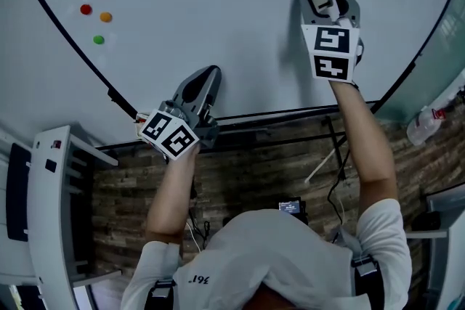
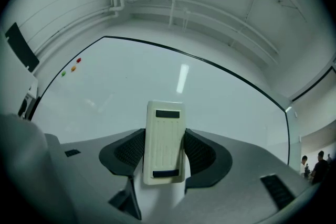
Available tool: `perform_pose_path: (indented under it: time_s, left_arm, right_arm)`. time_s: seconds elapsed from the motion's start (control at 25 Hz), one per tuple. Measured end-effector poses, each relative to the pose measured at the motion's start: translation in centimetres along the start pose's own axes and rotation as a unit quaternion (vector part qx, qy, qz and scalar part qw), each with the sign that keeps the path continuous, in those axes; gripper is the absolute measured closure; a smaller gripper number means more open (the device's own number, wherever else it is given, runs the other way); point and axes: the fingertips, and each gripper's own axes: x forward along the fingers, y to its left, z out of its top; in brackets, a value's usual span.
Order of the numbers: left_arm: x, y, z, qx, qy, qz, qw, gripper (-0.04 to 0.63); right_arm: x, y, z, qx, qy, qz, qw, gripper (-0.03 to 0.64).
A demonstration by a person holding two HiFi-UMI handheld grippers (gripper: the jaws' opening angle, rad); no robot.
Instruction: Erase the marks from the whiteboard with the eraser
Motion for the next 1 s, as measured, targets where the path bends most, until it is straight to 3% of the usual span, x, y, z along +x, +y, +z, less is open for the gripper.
perform_pose_path:
  time_s: [0.56, 0.84, 1.0]
  left_arm:
    - [-10.6, 6.0, 7.4, 0.033, -0.047, 0.066, 0.9961, 0.588]
    - [-15.1, 7.5, 8.3, 0.033, -0.053, 0.086, 0.9943, 0.588]
    - [-16.8, 8.3, 8.6, 0.034, -0.048, 0.094, 0.9939, 0.588]
  right_arm:
    - [1.1, 17.9, 12.8, -0.012, -0.067, 0.106, 0.992, 0.362]
    - [2.9, 25.2, 16.2, -0.017, -0.067, 0.139, 0.988, 0.362]
    - [4.5, 27.4, 17.1, -0.032, -0.062, 0.134, 0.989, 0.362]
